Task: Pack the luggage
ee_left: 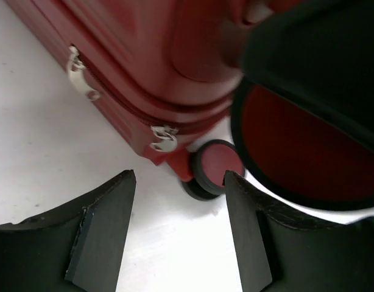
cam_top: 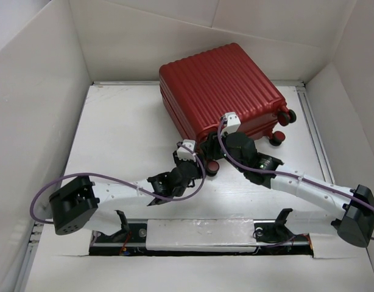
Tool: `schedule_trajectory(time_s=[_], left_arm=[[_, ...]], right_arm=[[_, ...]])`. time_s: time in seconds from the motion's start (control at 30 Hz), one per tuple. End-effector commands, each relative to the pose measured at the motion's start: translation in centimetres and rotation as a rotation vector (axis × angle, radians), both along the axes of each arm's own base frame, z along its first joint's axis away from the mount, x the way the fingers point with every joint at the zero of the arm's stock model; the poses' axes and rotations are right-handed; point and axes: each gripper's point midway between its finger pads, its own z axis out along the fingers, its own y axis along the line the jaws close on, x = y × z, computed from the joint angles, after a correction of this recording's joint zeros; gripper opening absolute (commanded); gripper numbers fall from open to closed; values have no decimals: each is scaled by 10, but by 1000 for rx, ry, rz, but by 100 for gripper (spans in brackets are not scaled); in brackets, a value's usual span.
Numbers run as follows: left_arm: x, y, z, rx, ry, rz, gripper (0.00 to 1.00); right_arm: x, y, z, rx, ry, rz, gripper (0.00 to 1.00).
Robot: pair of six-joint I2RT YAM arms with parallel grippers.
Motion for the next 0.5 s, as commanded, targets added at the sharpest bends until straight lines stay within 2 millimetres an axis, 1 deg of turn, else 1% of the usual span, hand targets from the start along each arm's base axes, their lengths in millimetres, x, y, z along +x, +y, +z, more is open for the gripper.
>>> schedule_trajectory(time_s=[0.0,0.03,0.07,0.13,0.17,0.2,0.23,0.3,0.37,0.4,0.43,0.47], left_arm=[[18,-4,26,-34,-80,61,56],[25,-2,26,-29,-81,83,54],[25,-2,26,-29,-81,84,54],[29,-1,24,-27,-81,94,51],[30,2,25,-24,-86,110,51],[31,1,23,-16,-91,107,50],[32,-1,28,-26,-95,108,50],[33,-3,21,-4,-95,104,50],[35,-8,25,-15,-105,93,50],[35,-8,22,-7,-101,93,48],[35,-9,23,-15,-105,93,48],[36,-10,25,-16,-113,91,48]], right_arm=[[21,-3,31,45,-91,-79,0],[20,-4,35,52,-97,-80,0],[20,-5,31,45,-91,-79,0],[18,-5,34,54,-95,-71,0],[18,-5,34,54,-95,-71,0],[16,-7,34,56,-97,-71,0],[16,-7,34,56,-97,-71,0],[15,-6,37,65,-100,-62,0],[12,-3,38,74,-96,-55,0],[12,-3,38,74,-96,-55,0],[11,-4,33,66,-90,-55,0],[9,-1,33,67,-90,-46,0]])
